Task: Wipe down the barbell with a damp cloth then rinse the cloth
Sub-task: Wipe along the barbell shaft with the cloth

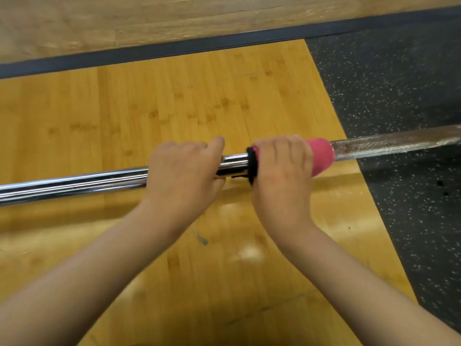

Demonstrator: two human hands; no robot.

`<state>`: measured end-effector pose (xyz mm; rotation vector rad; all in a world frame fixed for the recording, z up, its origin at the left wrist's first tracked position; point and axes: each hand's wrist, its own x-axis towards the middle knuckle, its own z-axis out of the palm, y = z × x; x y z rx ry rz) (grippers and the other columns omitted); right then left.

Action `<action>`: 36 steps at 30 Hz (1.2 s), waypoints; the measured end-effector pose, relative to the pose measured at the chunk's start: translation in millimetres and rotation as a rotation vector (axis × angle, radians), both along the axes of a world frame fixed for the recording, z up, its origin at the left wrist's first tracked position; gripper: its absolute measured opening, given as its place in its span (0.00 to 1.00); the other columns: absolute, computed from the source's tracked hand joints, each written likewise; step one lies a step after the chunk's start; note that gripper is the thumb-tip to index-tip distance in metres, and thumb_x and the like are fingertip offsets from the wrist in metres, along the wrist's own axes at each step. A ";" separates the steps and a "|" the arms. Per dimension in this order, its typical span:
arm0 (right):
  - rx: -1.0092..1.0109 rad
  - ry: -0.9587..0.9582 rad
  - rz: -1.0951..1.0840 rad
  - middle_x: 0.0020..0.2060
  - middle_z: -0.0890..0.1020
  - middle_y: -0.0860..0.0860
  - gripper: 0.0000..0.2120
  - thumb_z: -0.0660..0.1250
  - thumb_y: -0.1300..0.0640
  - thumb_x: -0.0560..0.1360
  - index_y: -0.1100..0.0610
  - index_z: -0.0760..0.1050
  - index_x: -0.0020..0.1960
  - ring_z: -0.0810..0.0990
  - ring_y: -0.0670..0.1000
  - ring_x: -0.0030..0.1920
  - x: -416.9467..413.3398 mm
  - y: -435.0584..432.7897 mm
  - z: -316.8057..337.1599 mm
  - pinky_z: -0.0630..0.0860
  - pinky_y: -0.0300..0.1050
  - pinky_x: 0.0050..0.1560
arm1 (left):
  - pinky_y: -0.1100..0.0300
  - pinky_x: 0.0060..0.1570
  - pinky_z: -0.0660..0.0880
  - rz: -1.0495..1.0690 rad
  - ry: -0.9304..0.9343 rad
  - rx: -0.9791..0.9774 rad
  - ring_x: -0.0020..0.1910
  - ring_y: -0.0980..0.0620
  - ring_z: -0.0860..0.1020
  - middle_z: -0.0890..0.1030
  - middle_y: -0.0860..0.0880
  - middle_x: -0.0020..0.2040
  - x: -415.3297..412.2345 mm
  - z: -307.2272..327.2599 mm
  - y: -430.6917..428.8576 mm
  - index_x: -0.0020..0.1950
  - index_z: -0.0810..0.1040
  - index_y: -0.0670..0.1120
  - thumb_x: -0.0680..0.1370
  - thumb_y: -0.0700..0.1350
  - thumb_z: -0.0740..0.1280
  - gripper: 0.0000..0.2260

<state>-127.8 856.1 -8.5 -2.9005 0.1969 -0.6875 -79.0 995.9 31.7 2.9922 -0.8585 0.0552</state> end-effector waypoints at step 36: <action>-0.014 0.101 0.113 0.47 0.80 0.51 0.15 0.62 0.62 0.70 0.57 0.77 0.55 0.77 0.56 0.52 -4.5 -40.1 13.1 0.66 0.48 0.58 | 0.60 0.27 0.59 -0.001 0.254 -0.002 0.32 0.47 0.71 0.70 0.53 0.29 19.5 2.3 9.6 0.37 0.66 0.50 0.75 0.53 0.68 0.14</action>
